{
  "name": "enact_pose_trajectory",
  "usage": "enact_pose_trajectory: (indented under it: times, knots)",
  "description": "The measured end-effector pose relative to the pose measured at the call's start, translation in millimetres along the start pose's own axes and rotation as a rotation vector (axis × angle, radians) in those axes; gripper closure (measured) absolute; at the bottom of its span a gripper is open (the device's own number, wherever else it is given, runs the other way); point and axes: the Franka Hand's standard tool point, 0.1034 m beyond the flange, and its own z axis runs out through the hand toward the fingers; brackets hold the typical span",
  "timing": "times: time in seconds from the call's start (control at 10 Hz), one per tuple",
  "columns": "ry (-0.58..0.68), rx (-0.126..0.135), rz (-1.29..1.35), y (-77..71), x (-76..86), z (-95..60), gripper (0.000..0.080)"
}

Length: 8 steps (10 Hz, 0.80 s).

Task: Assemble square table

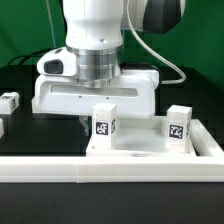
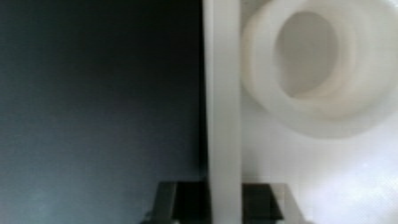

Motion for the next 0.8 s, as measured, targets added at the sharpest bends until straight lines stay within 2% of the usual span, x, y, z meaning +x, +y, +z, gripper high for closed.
enact_pose_trajectory:
  times: [0.3, 0.8]
  knots:
    - [-0.003, -0.018, -0.279, 8.6, 2.5, -0.9, 0.0736]
    - [-0.014, -0.035, -0.562, 18.3, 2.7, -0.9, 0.0736]
